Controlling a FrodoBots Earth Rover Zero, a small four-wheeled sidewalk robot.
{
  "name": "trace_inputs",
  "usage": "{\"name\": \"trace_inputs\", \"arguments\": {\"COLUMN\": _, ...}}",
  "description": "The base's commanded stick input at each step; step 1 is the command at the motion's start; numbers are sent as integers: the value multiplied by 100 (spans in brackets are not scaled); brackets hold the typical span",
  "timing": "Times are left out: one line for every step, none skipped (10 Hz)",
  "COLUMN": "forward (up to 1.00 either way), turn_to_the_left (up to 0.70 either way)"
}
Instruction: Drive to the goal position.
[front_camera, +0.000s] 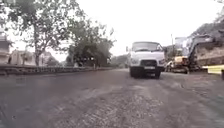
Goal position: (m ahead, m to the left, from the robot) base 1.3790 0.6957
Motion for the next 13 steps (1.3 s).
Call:
{"name": "trace_inputs", "arguments": {"forward": 70, "turn_to_the_left": 27}}
{"name": "trace_inputs", "arguments": {"forward": 70, "turn_to_the_left": 27}}
{"name": "trace_inputs", "arguments": {"forward": 70, "turn_to_the_left": 27}}
{"name": "trace_inputs", "arguments": {"forward": 70, "turn_to_the_left": 27}}
{"name": "trace_inputs", "arguments": {"forward": 70, "turn_to_the_left": 27}}
{"name": "trace_inputs", "arguments": {"forward": 70, "turn_to_the_left": 27}}
{"name": "trace_inputs", "arguments": {"forward": 70, "turn_to_the_left": 27}}
{"name": "trace_inputs", "arguments": {"forward": 70, "turn_to_the_left": 27}}
{"name": "trace_inputs", "arguments": {"forward": 70, "turn_to_the_left": 27}}
{"name": "trace_inputs", "arguments": {"forward": 70, "turn_to_the_left": 27}}
{"name": "trace_inputs", "arguments": {"forward": 70, "turn_to_the_left": 27}}
{"name": "trace_inputs", "arguments": {"forward": 70, "turn_to_the_left": 27}}
{"name": "trace_inputs", "arguments": {"forward": 70, "turn_to_the_left": 27}}
